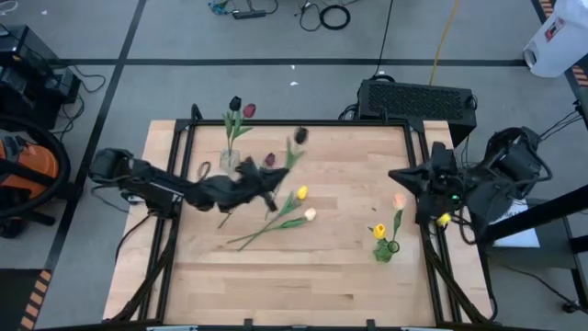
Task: Sort flowers into vase by color
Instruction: Put the black flower into the transparent vase
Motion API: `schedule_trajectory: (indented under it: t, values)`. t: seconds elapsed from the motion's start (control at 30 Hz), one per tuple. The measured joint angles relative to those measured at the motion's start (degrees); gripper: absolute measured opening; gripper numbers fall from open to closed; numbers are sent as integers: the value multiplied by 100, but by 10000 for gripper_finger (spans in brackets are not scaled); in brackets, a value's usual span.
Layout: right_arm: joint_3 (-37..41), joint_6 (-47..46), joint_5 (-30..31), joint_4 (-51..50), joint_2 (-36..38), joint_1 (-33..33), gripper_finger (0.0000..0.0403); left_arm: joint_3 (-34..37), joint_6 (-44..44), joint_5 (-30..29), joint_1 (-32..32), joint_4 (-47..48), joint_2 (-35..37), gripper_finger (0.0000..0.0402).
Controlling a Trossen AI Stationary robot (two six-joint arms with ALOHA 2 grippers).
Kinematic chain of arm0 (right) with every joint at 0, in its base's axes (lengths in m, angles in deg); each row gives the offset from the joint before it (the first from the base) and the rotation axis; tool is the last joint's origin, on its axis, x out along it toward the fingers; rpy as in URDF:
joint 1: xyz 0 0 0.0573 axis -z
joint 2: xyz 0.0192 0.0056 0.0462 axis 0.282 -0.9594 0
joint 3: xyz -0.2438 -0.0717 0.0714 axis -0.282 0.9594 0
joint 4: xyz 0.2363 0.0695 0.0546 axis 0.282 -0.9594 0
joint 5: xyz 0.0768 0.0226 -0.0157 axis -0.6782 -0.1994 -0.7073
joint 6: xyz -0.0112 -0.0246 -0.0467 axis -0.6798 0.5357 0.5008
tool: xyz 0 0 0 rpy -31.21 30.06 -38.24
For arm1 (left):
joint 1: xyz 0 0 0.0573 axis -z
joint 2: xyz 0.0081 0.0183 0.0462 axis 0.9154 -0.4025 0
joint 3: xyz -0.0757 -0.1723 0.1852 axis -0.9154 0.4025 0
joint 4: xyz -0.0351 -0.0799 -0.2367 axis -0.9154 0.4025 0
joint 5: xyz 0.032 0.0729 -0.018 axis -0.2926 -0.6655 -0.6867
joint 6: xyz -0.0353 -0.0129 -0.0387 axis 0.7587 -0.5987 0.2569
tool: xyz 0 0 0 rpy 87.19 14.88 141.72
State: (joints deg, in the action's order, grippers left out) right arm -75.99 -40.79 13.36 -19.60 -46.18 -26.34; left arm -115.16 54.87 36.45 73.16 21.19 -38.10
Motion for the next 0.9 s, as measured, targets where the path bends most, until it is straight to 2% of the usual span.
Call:
schedule_trajectory:
  t: [0.1,0.2,0.27,0.33,0.43,0.6,0.7,0.8,0.9]
  values:
    - [0,518,-263,486,-152,390,0,625,-544,17,-55,-1055,408,2]
    - [0,990,-385,914,-291,762,0,1026,-1759,269,-49,-2068,821,2]
    - [0,1210,-516,1076,-388,1004,0,1152,-2739,548,-37,-2472,1042,2]
    - [0,1286,-607,1171,-478,1213,0,1308,-3396,610,-39,-2461,1352,2]
    - [0,1284,-611,1196,-565,1469,0,1360,-3630,501,-81,-2433,1702,2]
    - [0,1275,-692,1230,-716,1774,0,1979,-4172,-253,-313,-2807,2241,7]
    - [0,1273,-909,1232,-779,1919,0,2602,-4155,-251,-604,-3388,2606,9]
    - [0,1307,-1076,1227,-862,2081,0,2995,-3852,-128,-966,-3362,2942,10]
    - [0,1312,-1083,1215,-894,2257,0,3053,-3681,269,-1376,-3264,3041,11]
